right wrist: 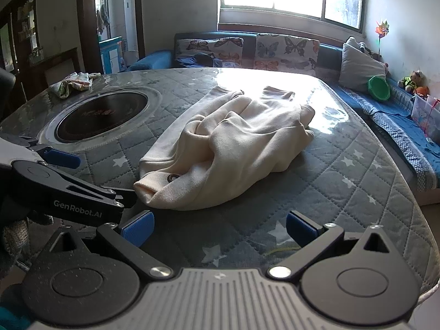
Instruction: Fold clothes
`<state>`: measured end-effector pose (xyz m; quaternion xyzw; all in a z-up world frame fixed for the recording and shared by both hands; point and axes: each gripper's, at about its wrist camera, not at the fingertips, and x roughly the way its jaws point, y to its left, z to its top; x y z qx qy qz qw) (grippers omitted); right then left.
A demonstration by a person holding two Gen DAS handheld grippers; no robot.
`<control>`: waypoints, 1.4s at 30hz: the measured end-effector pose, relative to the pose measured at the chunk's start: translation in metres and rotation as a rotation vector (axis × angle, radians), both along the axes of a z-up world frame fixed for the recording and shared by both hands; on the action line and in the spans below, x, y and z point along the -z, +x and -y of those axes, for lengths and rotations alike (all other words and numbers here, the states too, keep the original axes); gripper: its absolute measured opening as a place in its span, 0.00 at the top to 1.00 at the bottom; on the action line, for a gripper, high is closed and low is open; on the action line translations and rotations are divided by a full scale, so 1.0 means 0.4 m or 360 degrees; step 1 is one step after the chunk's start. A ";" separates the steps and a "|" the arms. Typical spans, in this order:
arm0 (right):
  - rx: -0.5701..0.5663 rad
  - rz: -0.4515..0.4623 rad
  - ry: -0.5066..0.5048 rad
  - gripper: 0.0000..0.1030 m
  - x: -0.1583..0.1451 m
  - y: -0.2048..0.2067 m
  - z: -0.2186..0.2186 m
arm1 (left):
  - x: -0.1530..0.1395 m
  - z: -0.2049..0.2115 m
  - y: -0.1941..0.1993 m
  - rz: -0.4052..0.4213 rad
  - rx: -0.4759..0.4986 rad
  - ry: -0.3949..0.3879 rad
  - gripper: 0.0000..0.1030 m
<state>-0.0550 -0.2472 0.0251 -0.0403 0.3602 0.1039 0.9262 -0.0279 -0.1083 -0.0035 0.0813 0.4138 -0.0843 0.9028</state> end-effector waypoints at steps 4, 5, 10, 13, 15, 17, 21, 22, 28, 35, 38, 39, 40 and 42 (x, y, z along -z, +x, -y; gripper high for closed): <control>-0.0002 -0.0004 -0.0004 0.00 0.000 0.000 0.000 | 0.002 0.000 0.001 -0.0006 -0.0002 0.0002 0.00; -0.0001 -0.0004 -0.0004 0.00 0.000 0.000 0.000 | 0.003 0.000 0.002 -0.0008 -0.0002 0.0002 0.00; -0.0005 -0.0007 -0.0009 0.00 0.000 0.004 -0.003 | 0.004 -0.002 0.007 -0.0010 -0.0006 0.0001 0.00; -0.0006 -0.0007 -0.0006 0.00 -0.001 0.008 -0.005 | 0.004 -0.002 0.011 -0.0011 -0.0008 0.0002 0.00; -0.0008 -0.0007 -0.0005 0.00 -0.002 0.011 -0.006 | 0.004 -0.003 0.014 -0.0014 -0.0011 0.0002 0.00; -0.0013 -0.0009 -0.0007 0.00 -0.002 0.014 -0.008 | 0.004 -0.003 0.016 -0.0015 -0.0008 0.0001 0.00; -0.0020 -0.0011 0.0000 0.00 -0.002 0.020 -0.009 | 0.003 -0.002 0.022 -0.0019 -0.0008 0.0004 0.00; -0.0021 -0.0012 0.0001 0.00 -0.002 0.022 -0.009 | 0.003 -0.002 0.024 -0.0020 -0.0008 0.0004 0.00; -0.0035 -0.0005 0.0003 0.00 -0.010 0.034 -0.009 | -0.003 -0.003 0.035 -0.0019 -0.0008 0.0005 0.00; -0.0046 0.0001 0.0009 0.00 -0.016 0.052 -0.006 | -0.004 -0.004 0.050 -0.0031 -0.0006 0.0001 0.00; -0.0047 0.0009 0.0020 0.00 -0.019 0.062 -0.004 | -0.007 -0.007 0.061 -0.0036 -0.0011 -0.0001 0.00; -0.0047 0.0012 0.0024 0.00 -0.020 0.065 -0.003 | -0.008 -0.008 0.065 -0.0037 -0.0015 -0.0002 0.00; -0.0046 0.0015 0.0026 0.00 -0.021 0.069 -0.001 | -0.009 -0.010 0.069 -0.0039 -0.0019 -0.0003 0.00; -0.0043 0.0021 0.0029 0.00 -0.025 0.078 0.002 | -0.014 -0.014 0.077 -0.0037 -0.0026 -0.0005 0.00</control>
